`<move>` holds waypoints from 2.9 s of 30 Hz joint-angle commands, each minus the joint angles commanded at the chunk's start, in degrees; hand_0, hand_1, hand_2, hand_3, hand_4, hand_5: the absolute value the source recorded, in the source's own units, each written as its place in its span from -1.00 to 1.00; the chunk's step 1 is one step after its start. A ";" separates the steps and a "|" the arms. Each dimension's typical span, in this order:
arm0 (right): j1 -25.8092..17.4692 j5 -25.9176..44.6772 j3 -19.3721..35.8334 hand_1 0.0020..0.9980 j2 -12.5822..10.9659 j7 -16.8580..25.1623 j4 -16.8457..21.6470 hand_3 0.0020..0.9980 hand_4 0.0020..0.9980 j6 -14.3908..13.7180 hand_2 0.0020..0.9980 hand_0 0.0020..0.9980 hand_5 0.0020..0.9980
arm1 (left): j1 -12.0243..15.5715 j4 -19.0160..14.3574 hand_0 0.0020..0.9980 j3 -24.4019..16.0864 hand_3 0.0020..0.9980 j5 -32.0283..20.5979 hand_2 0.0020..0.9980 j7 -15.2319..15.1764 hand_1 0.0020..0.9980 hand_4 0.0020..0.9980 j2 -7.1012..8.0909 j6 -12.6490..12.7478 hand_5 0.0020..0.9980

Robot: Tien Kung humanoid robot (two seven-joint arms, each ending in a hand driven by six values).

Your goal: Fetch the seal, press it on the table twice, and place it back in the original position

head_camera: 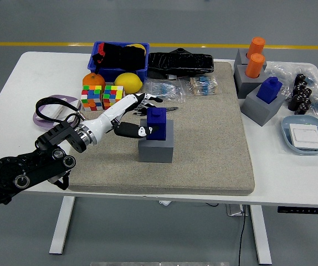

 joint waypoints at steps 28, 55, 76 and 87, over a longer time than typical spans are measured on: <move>0.02 -0.28 0.32 0.37 0.03 0.19 0.00 0.25 0.63 0.09 0.33 0.57 -0.11 | 0.19 0.51 0.34 0.67 0.60 -0.93 0.17 -0.29 0.45 0.39 -0.25 0.23 -1.00; -0.03 -0.57 0.75 0.37 0.10 0.31 0.00 0.25 0.63 0.13 0.33 0.57 -0.11 | 0.36 1.00 0.51 0.01 0.73 -1.34 0.51 -0.25 0.61 1.00 -0.26 -1.28 -1.00; -0.17 -0.76 0.57 0.37 0.18 0.18 0.00 0.25 0.63 0.13 0.33 0.57 -0.10 | 4.96 -2.51 0.97 -12.97 1.00 -4.92 1.00 0.78 1.00 1.00 2.41 -8.24 -0.45; -0.33 -0.67 0.19 0.37 0.02 -0.08 0.00 0.25 0.63 0.11 0.33 0.57 -0.10 | 10.26 -1.32 0.97 -28.12 1.00 -8.52 1.00 0.79 1.00 1.00 7.94 -7.91 -0.35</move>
